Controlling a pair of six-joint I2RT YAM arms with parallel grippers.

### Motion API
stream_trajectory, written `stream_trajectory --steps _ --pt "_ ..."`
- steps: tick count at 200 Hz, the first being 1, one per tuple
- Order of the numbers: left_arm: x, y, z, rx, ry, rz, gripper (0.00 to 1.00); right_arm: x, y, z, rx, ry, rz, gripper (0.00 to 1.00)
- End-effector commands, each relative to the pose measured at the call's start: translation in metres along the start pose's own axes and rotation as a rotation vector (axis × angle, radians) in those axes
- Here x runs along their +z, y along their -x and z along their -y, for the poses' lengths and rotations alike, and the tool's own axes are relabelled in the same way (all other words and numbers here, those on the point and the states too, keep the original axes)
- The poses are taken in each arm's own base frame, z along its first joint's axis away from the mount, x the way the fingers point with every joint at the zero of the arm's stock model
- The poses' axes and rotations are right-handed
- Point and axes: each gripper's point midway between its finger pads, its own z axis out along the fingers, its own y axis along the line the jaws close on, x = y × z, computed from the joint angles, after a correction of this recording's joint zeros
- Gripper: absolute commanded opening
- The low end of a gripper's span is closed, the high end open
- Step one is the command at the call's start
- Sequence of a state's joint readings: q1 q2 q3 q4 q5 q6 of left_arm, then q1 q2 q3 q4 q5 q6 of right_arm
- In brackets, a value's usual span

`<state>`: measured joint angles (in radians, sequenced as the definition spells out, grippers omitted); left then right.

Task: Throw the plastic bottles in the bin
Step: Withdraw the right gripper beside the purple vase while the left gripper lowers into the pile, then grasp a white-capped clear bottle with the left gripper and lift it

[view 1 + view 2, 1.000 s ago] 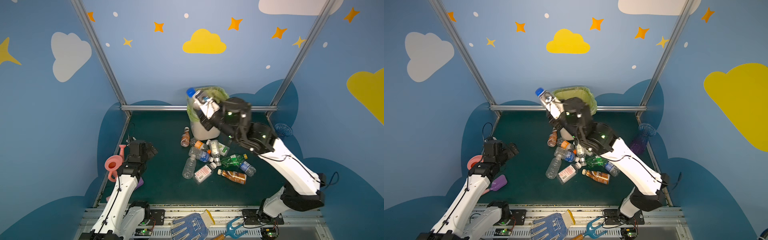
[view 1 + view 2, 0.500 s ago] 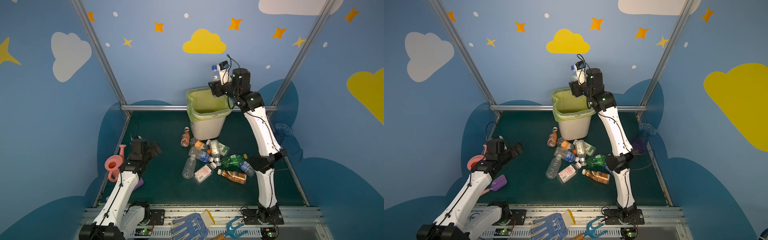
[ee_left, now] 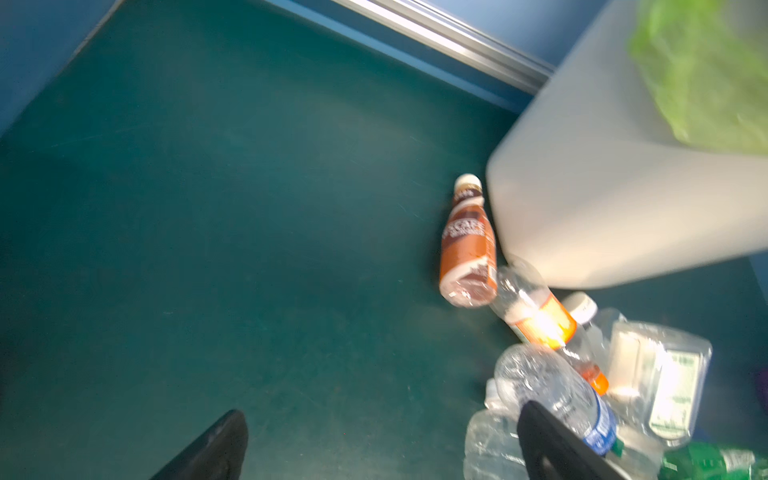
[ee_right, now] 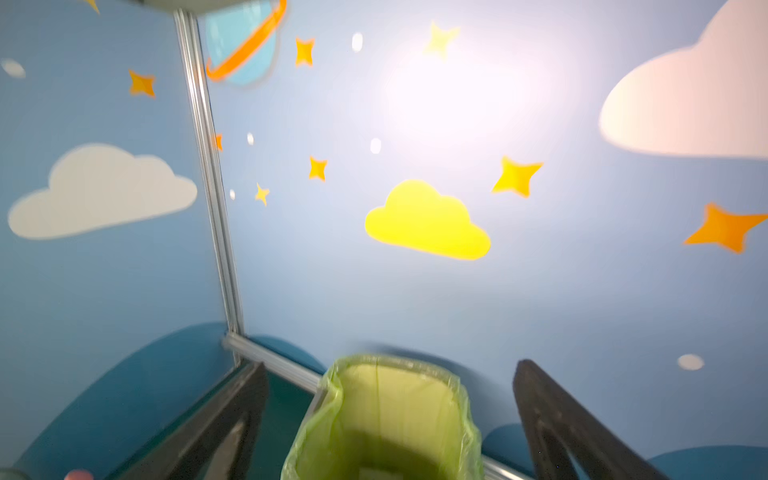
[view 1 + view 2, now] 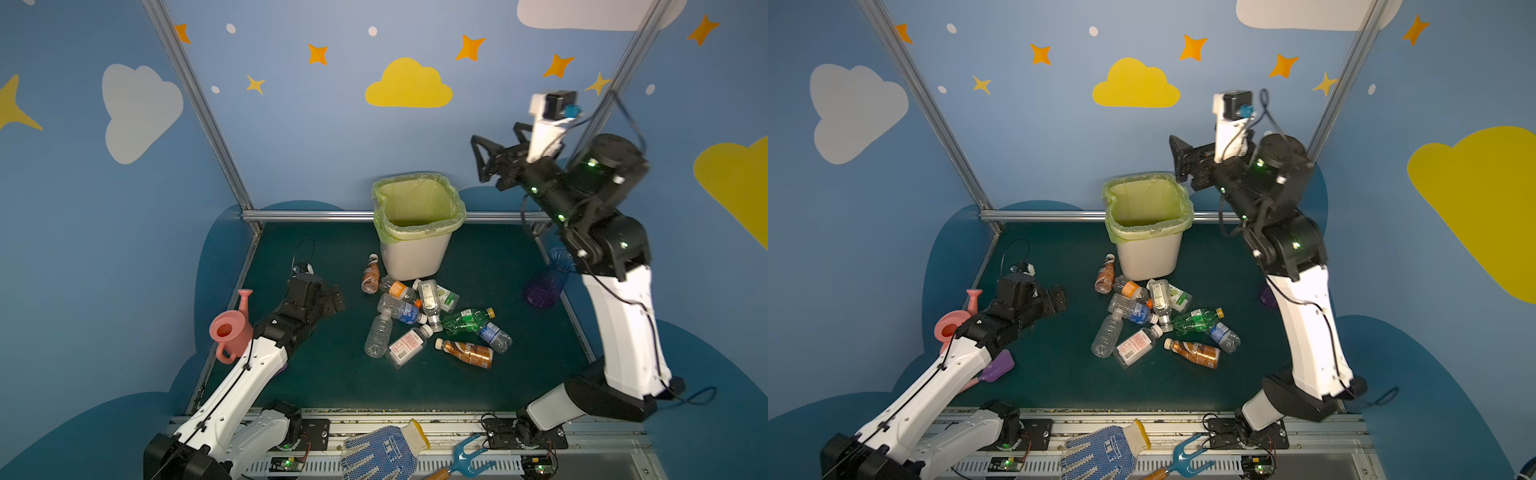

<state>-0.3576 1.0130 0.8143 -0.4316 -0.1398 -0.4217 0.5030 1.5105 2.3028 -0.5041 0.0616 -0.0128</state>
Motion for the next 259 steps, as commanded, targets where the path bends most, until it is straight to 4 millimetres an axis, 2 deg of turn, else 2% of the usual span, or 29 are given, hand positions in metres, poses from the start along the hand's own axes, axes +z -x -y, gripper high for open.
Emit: stream_trajectory --steps 1,23,47,78,113,145,171,197,222,259 --pt "-0.001 -0.013 0.017 0.092 -0.025 -0.052 1.0 0.025 -0.072 0.019 -0.017 -0.069 -0.164 0.94" --pt "0.0 -0.037 0.039 0.167 -0.066 -0.146 1.0 0.009 -0.107 0.042 0.027 -0.125 -0.237 0.95" --pt "0.003 -0.062 0.058 0.217 -0.089 -0.247 1.0 -0.014 -0.158 0.068 0.13 -0.192 -0.319 0.96" --pt "0.007 -0.092 0.079 0.262 -0.122 -0.339 1.0 -0.05 -0.226 0.089 0.231 -0.267 -0.438 0.97" --pt "0.014 -0.115 0.091 0.27 -0.146 -0.42 0.99 -0.097 -0.291 0.103 0.326 -0.352 -0.556 0.97" --pt "0.025 -0.127 0.094 0.304 -0.122 -0.486 0.98 -0.136 -0.335 0.107 0.403 -0.413 -0.624 0.98" --pt "0.036 -0.133 0.094 0.344 -0.072 -0.545 0.97 -0.157 -0.361 0.106 0.451 -0.442 -0.664 0.98" --pt "0.047 -0.141 0.102 0.374 -0.07 -0.606 0.94 -0.172 -0.38 0.105 0.491 -0.469 -0.692 0.98" --pt "0.057 -0.149 0.098 0.404 -0.022 -0.654 0.88 -0.181 -0.39 0.104 0.51 -0.484 -0.703 0.98" --pt "0.067 -0.152 0.086 0.436 0.06 -0.666 0.85 -0.188 -0.395 0.107 0.518 -0.503 -0.709 0.98"
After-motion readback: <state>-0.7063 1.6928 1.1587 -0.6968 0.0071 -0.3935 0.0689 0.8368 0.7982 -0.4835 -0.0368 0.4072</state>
